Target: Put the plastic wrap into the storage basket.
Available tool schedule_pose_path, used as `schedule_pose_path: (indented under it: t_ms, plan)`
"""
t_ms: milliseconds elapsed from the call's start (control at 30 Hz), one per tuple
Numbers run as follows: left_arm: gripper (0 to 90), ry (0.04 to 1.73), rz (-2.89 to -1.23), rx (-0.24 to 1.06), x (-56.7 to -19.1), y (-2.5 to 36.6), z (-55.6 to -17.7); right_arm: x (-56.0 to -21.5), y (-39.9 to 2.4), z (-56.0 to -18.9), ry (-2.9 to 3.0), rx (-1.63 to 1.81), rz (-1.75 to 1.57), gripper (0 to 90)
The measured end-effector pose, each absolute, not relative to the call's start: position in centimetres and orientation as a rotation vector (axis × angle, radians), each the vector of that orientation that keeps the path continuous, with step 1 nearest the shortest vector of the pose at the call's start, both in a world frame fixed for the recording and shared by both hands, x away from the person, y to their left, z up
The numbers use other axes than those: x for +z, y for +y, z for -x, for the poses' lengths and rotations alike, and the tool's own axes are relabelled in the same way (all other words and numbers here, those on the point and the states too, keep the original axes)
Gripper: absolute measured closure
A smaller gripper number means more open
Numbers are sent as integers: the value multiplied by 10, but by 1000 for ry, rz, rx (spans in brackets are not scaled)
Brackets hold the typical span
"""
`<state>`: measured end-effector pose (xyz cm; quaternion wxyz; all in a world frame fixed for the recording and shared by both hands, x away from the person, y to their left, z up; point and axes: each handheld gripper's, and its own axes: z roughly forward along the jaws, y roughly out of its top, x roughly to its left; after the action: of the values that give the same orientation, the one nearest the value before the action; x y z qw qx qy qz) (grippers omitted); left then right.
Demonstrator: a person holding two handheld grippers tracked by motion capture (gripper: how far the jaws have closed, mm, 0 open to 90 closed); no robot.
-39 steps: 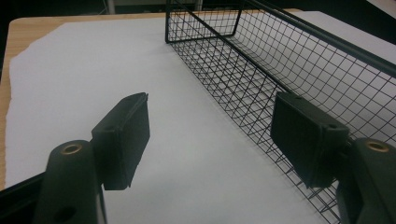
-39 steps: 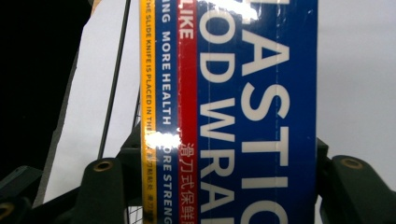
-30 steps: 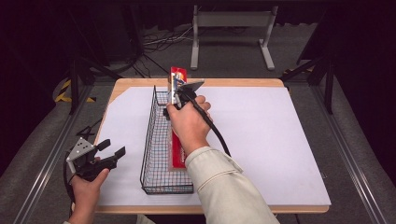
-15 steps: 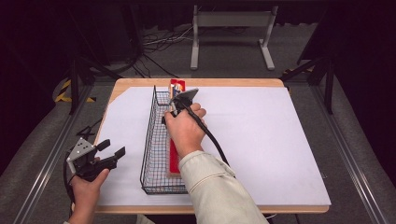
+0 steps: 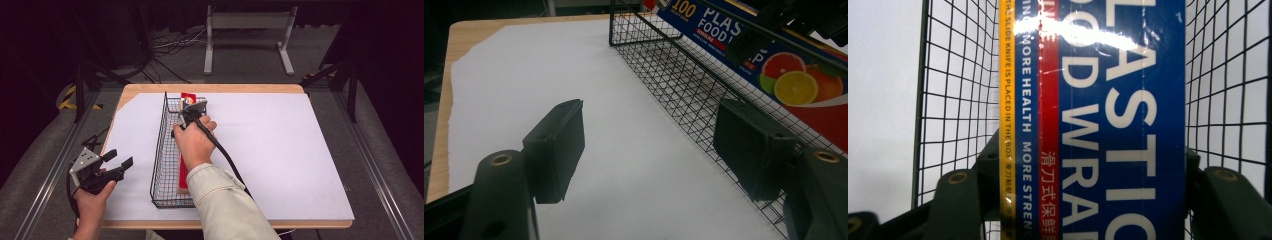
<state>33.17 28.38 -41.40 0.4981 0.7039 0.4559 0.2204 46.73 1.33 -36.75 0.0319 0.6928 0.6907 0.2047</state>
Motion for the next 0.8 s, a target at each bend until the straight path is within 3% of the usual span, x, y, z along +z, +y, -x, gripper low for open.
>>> schedule_pose_path:
  t_ms: [800]
  plan:
    - [294, 1110, -1710, 539, -415, 284, -331, -385, 21, -466, 2129, 478, -2092, 398]
